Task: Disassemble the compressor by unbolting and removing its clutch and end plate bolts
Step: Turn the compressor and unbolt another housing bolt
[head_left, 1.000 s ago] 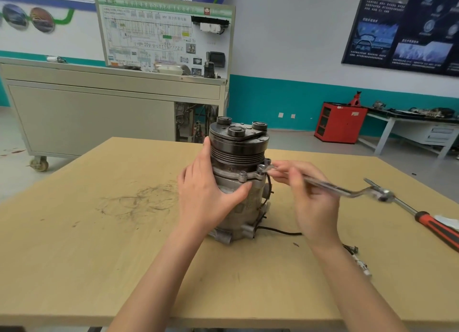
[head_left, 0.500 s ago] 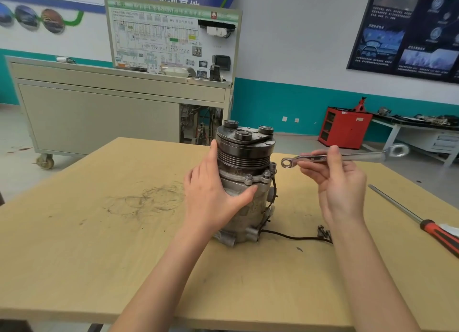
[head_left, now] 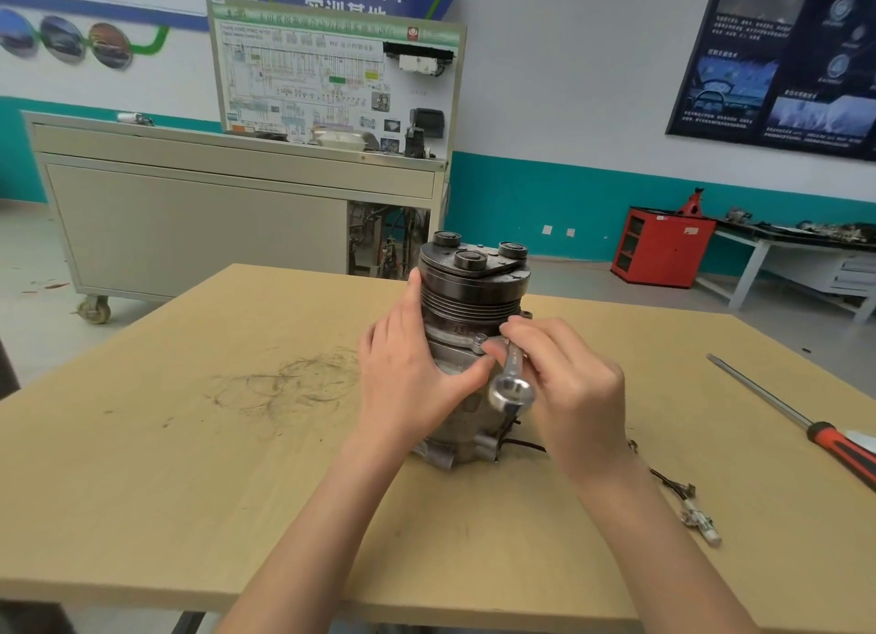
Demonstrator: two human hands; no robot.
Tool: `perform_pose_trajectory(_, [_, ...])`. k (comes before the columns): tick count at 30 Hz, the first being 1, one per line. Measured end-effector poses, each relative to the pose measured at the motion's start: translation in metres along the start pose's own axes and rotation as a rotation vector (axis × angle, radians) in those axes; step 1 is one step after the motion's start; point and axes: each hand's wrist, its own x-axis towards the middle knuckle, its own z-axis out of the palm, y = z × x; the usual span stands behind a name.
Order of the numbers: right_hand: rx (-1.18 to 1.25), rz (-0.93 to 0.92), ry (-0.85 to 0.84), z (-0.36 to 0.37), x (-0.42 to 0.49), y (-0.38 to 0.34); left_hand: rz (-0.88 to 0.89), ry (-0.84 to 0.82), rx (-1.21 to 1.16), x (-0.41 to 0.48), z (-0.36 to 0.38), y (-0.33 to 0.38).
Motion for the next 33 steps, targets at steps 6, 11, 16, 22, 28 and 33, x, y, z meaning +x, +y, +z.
perform_pose_trajectory(6, [0.099, 0.078, -0.006, 0.001, -0.009, 0.003, -0.012, 0.050, 0.018, -0.001, 0.005, -0.002])
perform_pose_trajectory(11, [0.867, 0.696, 0.056, 0.000, -0.014, 0.030, 0.007, 0.030, 0.035, 0.000, 0.004, -0.004])
perform_pose_trajectory(16, [1.440, 1.034, -0.100, 0.014, -0.008, 0.068, 0.015, 0.022, 0.027, 0.001, 0.003, -0.005])
perform_pose_trajectory(22, [1.542, 1.133, -0.129, 0.022, 0.004, 0.078, 0.015, 0.034, 0.025, 0.001, 0.003, -0.004])
perform_pose_trajectory(28, [0.882, 0.854, 0.135, 0.007, 0.012, 0.056, 0.021, 0.025, 0.019, 0.001, 0.004, -0.005])
perform_pose_trajectory(33, [0.335, 0.289, 0.107, 0.001, 0.004, 0.031, 0.012, 0.034, 0.028, 0.001, 0.004, -0.005])
